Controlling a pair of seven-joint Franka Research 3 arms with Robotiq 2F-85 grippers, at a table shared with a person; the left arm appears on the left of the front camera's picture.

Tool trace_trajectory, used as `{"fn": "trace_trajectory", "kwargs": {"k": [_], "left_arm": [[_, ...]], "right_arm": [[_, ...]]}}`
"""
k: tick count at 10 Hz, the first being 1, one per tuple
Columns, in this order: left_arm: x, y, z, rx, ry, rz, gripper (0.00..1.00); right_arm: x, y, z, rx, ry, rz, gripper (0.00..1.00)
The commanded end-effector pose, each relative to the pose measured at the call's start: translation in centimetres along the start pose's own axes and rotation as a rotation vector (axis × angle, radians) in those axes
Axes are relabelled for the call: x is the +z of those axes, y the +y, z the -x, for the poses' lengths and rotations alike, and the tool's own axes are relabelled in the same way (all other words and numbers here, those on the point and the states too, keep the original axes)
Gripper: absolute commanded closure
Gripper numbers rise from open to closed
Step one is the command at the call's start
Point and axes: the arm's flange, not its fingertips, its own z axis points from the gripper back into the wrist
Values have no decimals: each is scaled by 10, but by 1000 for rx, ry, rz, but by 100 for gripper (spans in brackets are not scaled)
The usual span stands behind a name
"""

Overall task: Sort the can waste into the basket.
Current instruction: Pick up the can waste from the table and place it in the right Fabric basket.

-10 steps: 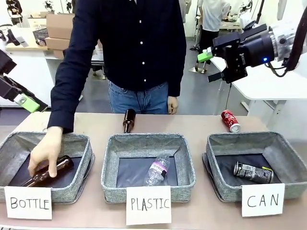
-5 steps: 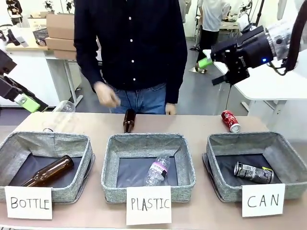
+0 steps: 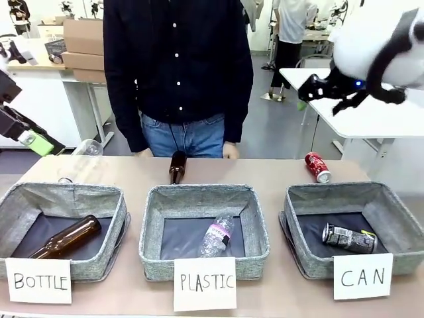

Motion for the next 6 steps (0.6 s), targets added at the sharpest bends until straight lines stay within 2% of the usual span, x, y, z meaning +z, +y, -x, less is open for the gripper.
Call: {"fn": "trace_trajectory", "kwargs": {"k": [1, 2, 4, 5, 6], "left_arm": [[-2, -2, 0, 2, -25, 2, 0], [-2, -2, 0, 2, -25, 2, 0], [-2, -2, 0, 2, -25, 2, 0], [-2, -2, 0, 2, -25, 2, 0], [-2, -2, 0, 2, -25, 2, 0]], "right_arm": [[32, 1, 13, -93, 2, 37, 0], [0, 0, 0, 0, 0, 0, 0], [0, 0, 0, 0, 0, 0, 0], [12, -5, 5, -30, -1, 45, 0], [-6, -10, -6, -39, 57, 131, 0]]}}
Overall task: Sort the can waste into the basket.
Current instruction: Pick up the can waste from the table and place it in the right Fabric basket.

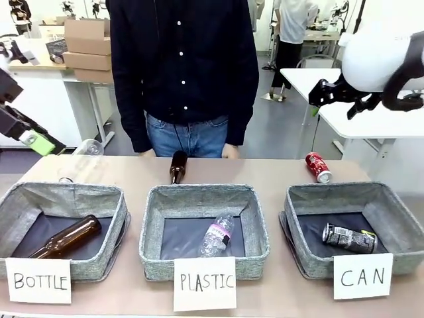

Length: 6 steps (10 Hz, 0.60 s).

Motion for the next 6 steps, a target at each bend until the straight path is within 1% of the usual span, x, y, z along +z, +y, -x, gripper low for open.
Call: {"fn": "trace_trajectory", "kwargs": {"k": [1, 2, 4, 5, 6], "left_arm": [[-2, -2, 0, 2, -25, 2, 0], [-2, -2, 0, 2, -25, 2, 0], [-2, -2, 0, 2, -25, 2, 0], [-2, -2, 0, 2, -25, 2, 0], [-2, -2, 0, 2, -25, 2, 0]], "right_arm": [[-29, -9, -24, -39, 79, 131, 0], [-55, -16, -34, -50, 122, 167, 0], [-98, -29, -45, -31, 172, 203, 0], [-125, -35, -51, 6, 237, 190, 0], [-150, -40, -54, 20, 281, 173, 0]]}}
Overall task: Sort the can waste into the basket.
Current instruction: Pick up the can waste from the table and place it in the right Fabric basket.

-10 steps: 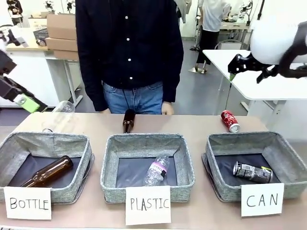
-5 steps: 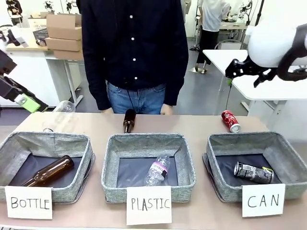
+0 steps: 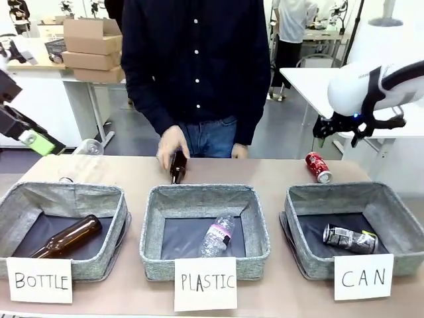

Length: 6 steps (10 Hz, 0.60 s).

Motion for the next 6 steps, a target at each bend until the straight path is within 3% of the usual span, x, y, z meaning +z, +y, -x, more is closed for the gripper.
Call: {"fn": "trace_trajectory", "kwargs": {"k": [1, 3, 6], "left_arm": [[-2, -2, 0, 1, -25, 2, 0], [-2, -2, 0, 1, -25, 2, 0], [-2, -2, 0, 1, -25, 2, 0]], "right_arm": [[-23, 4, -29, 37, 57, -30, 0], [-67, -2, -42, 87, 114, -54, 0], [-113, -5, -53, 81, 110, -113, 0]]}}
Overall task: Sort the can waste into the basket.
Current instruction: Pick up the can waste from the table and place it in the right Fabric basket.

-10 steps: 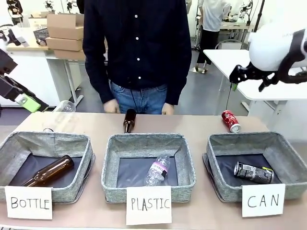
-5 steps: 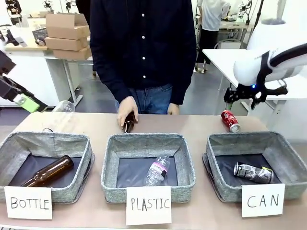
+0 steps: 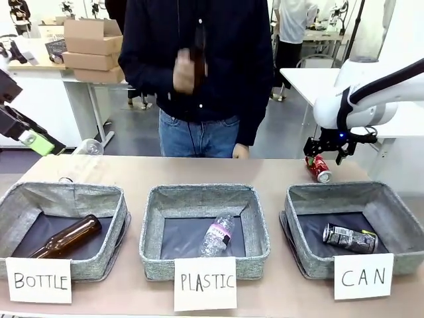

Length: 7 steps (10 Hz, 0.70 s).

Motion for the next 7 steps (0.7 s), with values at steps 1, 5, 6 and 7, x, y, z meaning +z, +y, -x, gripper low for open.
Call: {"fn": "trace_trajectory", "kwargs": {"k": [1, 5, 6, 7], "left_arm": [[-2, -2, 0, 1, -25, 2, 0], [-2, -2, 0, 1, -25, 2, 0], [-2, -2, 0, 1, -25, 2, 0], [-2, -2, 0, 1, -25, 2, 0]], "right_arm": [[-12, -7, -14, -11, -22, -75, 0], [-42, -14, -20, -38, 0, -113, 0], [-46, -14, -20, -38, 7, -108, 0], [-48, -13, -20, -39, 13, -103, 0]]}}
